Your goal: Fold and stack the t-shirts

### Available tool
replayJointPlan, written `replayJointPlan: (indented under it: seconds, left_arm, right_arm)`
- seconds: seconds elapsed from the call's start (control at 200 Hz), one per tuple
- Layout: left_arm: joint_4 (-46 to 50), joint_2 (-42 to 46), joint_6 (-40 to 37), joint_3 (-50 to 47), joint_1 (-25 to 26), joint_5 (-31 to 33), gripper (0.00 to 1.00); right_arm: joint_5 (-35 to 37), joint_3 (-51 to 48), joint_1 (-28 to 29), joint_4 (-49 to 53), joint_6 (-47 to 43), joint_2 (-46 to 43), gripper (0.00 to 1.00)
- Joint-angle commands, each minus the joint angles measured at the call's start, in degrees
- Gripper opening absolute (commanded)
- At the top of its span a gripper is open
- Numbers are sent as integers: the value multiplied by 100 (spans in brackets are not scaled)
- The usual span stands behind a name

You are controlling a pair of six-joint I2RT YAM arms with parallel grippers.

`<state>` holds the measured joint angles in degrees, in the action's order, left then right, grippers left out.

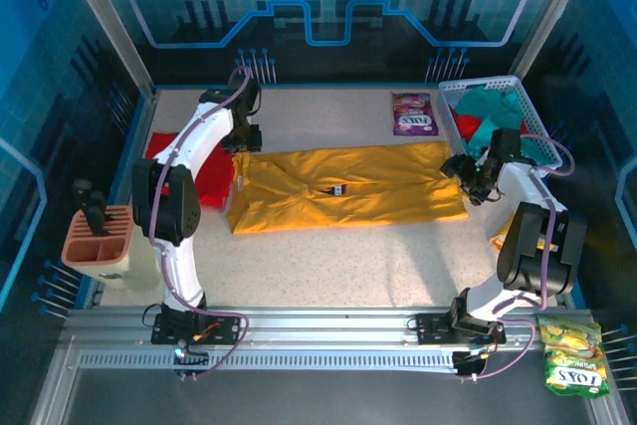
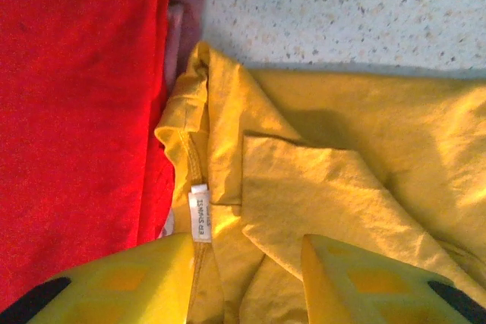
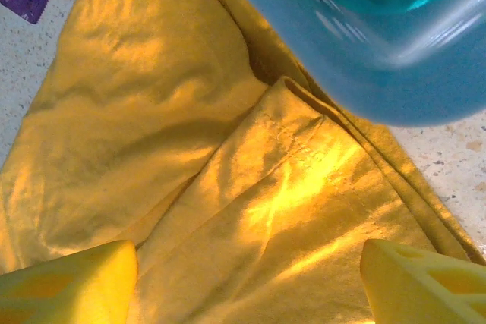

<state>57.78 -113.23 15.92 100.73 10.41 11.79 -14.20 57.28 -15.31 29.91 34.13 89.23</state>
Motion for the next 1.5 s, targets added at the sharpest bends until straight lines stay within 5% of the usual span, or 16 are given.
replayJointPlan:
  seconds: [0.0,0.24,0.415,0.816,1.211,1.491]
  left_arm:
    - [354,14,166,429,231,8,43]
    - [359,-290,575,588,796,-937,40]
    - [-56,-74,1098,-312,1005,-1334,38]
    - [-856,281,1586,-2025,1006,-1578,41]
    - [-569,-662,1236,-1284,819,-1593,40]
    - [166,-1320,706,-155,709,-1409,39]
  right_arm:
    - [-134,-99,57,13,-117,-197,78]
    - [-269,-256,181,-29,-117,-344,80]
    - [-58,-127,644,94,-396,-294,82]
    - [927,1618,1521,366,-352,1601,73]
    - [1851,2829,1916,1387,-717,2950,56]
    - [2251,2902,2262,1933,-965,3082,50]
